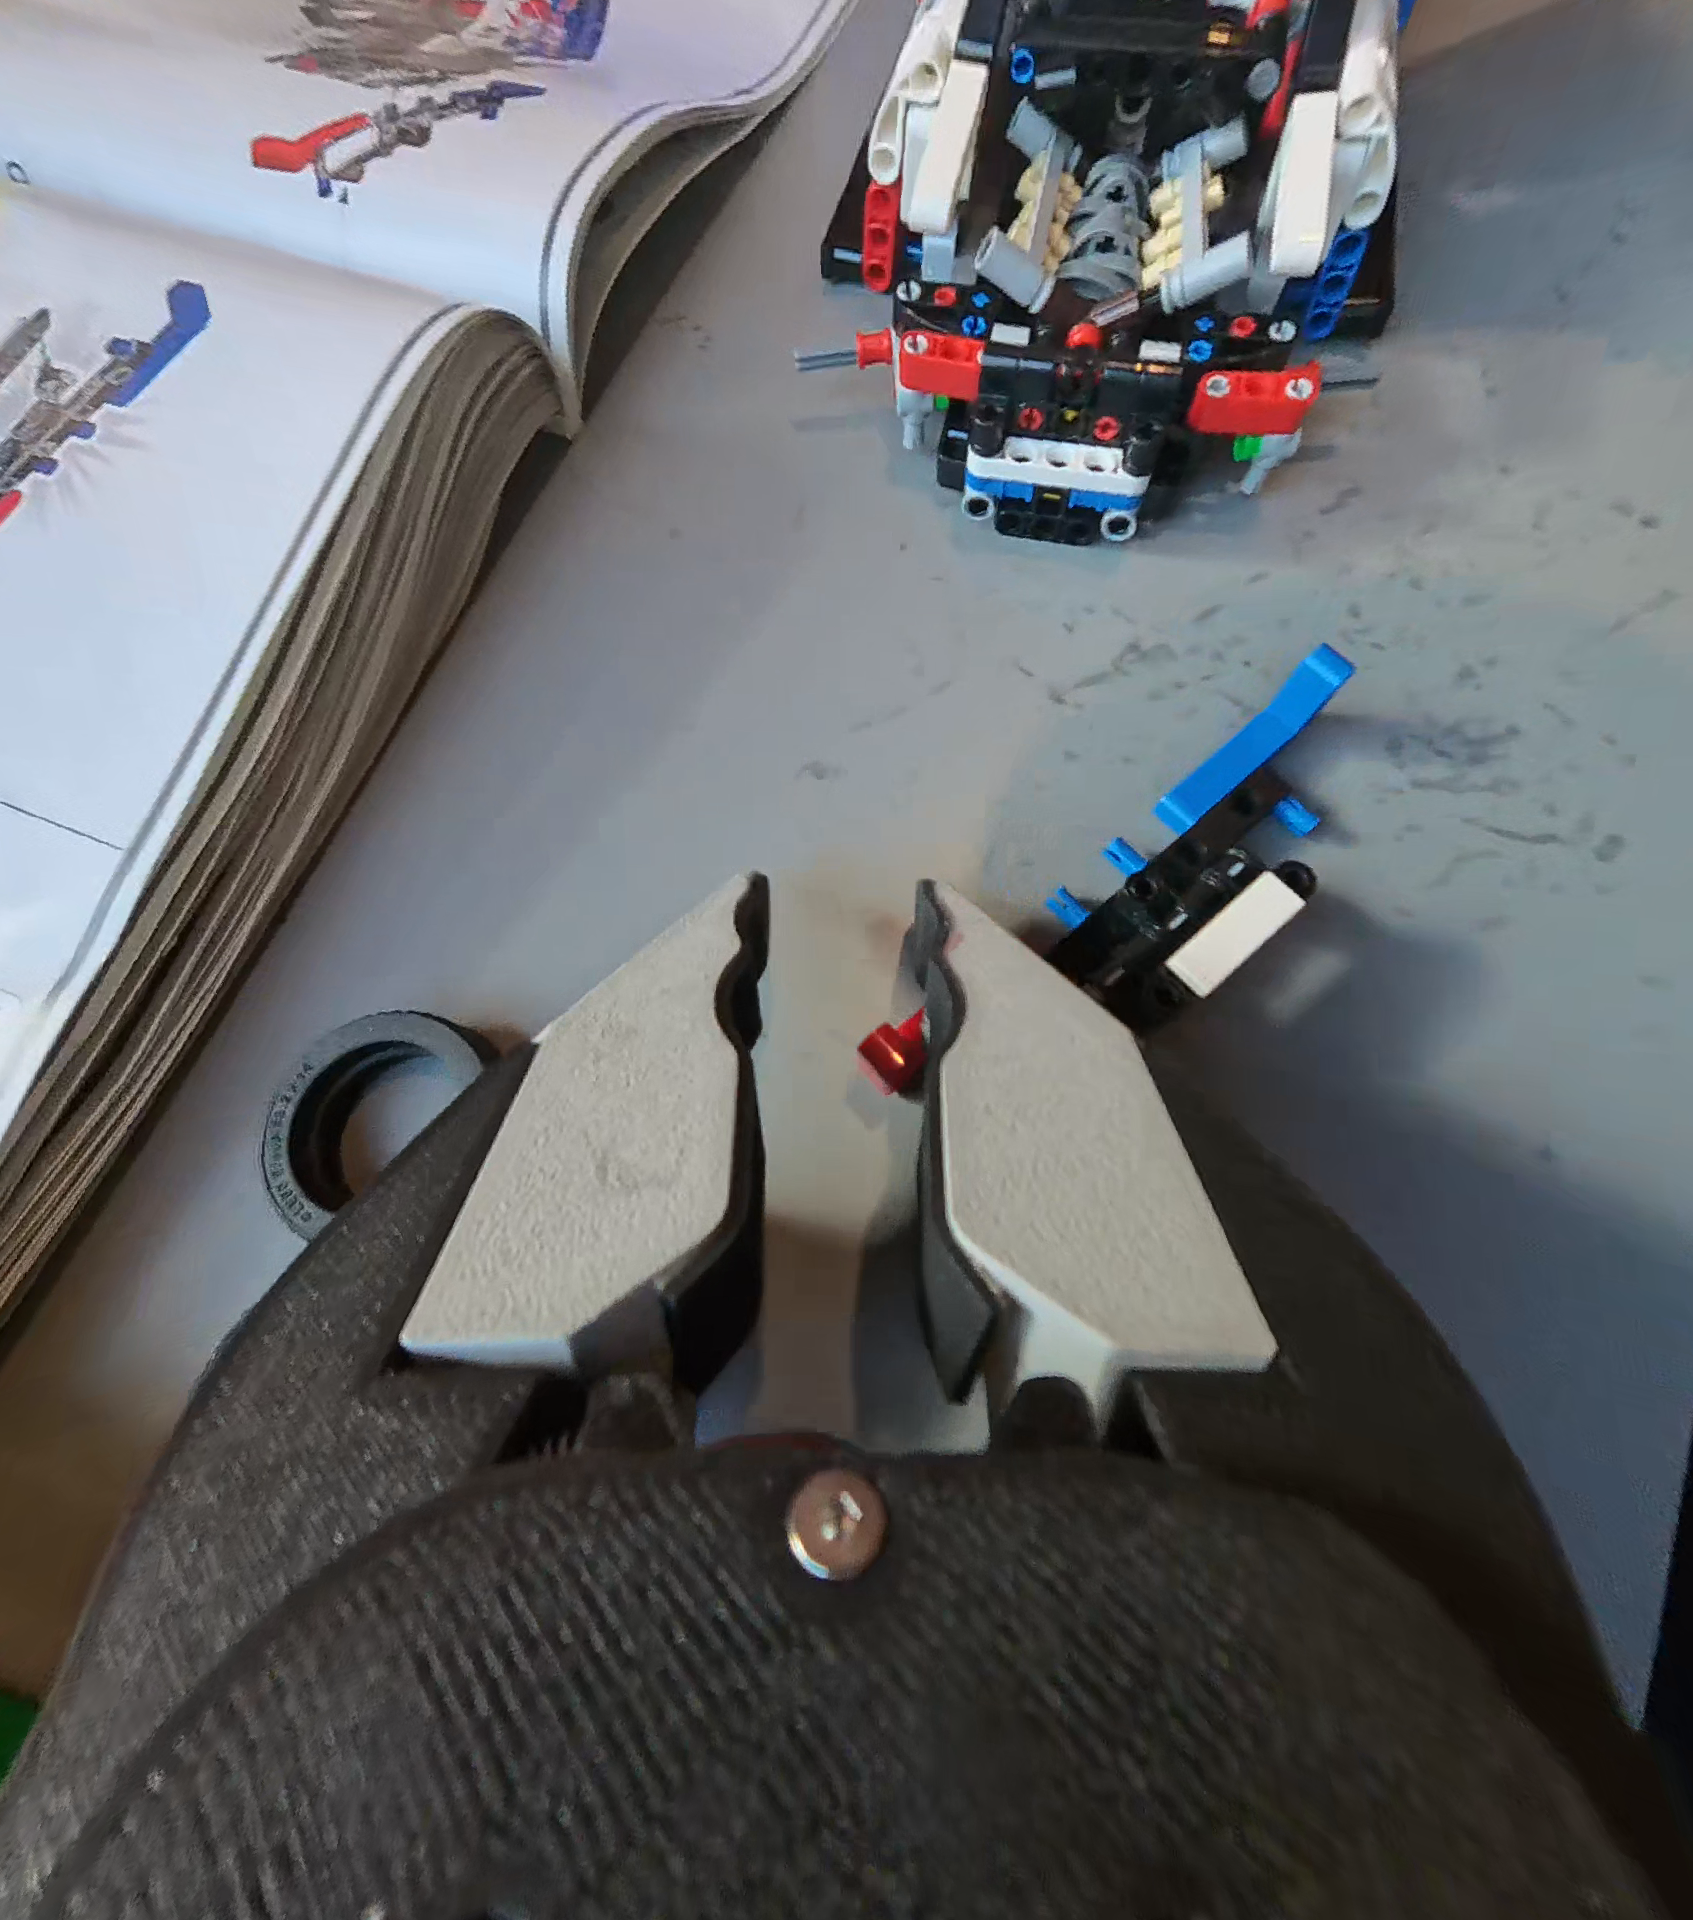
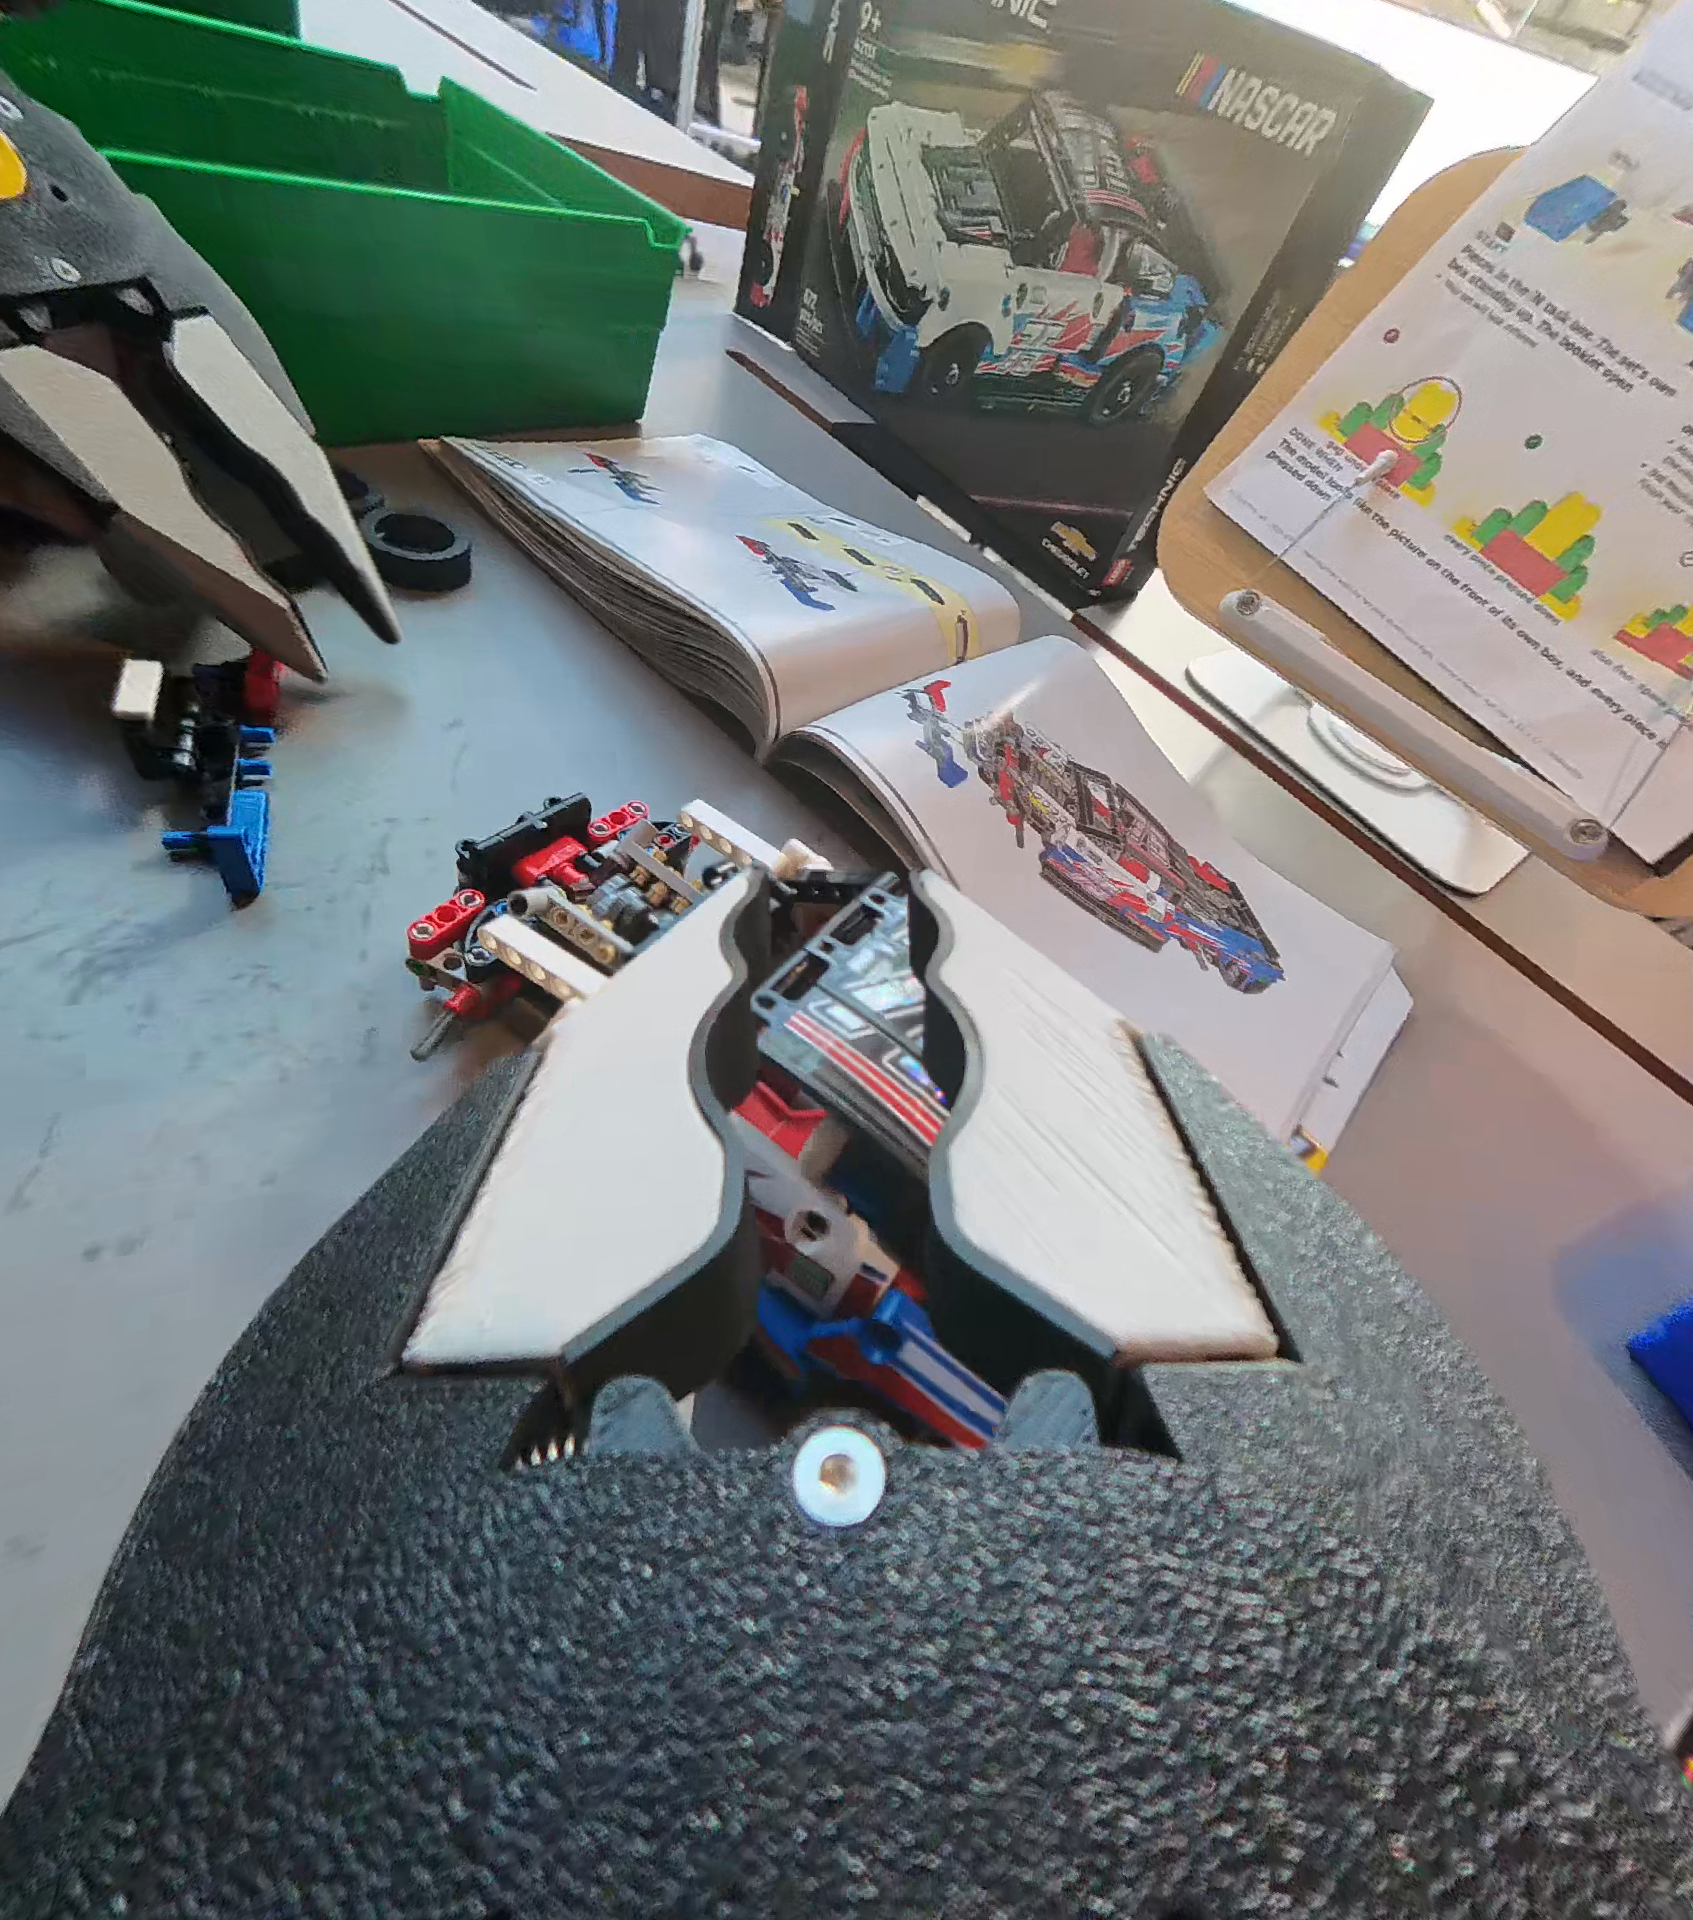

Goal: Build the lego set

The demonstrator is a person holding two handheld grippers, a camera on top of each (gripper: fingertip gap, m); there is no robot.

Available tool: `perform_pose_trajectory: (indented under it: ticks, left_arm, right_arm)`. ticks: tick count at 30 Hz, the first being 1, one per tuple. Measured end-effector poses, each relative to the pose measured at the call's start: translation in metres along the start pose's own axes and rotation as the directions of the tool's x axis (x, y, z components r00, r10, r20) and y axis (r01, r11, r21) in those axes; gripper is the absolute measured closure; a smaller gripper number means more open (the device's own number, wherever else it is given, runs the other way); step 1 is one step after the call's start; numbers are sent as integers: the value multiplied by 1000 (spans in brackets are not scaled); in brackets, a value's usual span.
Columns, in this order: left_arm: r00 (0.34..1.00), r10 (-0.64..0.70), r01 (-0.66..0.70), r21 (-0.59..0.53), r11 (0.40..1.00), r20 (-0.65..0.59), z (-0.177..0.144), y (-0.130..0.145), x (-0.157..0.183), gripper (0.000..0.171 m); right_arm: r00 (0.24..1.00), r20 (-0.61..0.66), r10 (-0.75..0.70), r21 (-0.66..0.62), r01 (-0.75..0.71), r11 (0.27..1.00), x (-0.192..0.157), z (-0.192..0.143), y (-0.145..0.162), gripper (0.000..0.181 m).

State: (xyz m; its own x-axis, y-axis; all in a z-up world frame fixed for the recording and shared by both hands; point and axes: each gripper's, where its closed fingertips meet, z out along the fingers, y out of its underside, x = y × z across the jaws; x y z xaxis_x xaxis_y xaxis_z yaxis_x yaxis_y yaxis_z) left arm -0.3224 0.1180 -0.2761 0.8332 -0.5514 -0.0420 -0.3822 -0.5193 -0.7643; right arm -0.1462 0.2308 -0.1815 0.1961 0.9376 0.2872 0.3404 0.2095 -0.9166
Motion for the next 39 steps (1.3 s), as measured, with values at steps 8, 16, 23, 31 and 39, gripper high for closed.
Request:
perform_pose_trajectory:
  ticks: [8,16,23,31,39]
  left_arm:
    - [997,-63,61,40,997,37,-14,-1,7,134]
    - [993,-84,83,11,996,87,-23,14,17,132]
    - [995,-78,79,-10,997,66,-21,20,19,130]
    - [999,17,-20,-60,998,-41,-5,16,36,129]
    - [949,204,-216,-24,976,-238,30,-15,86,139]
  right_arm:
    - [965,249,-75,-84,99,992,-64,35,-15,157]
    - [912,364,-188,-281,300,912,-88,47,28,164]
    - [875,414,-251,-322,399,859,-89,29,45,167]
    - [892,407,-198,-415,374,830,-75,-24,63,164]
    - [981,191,-46,-324,107,940,-97,-73,42,165]
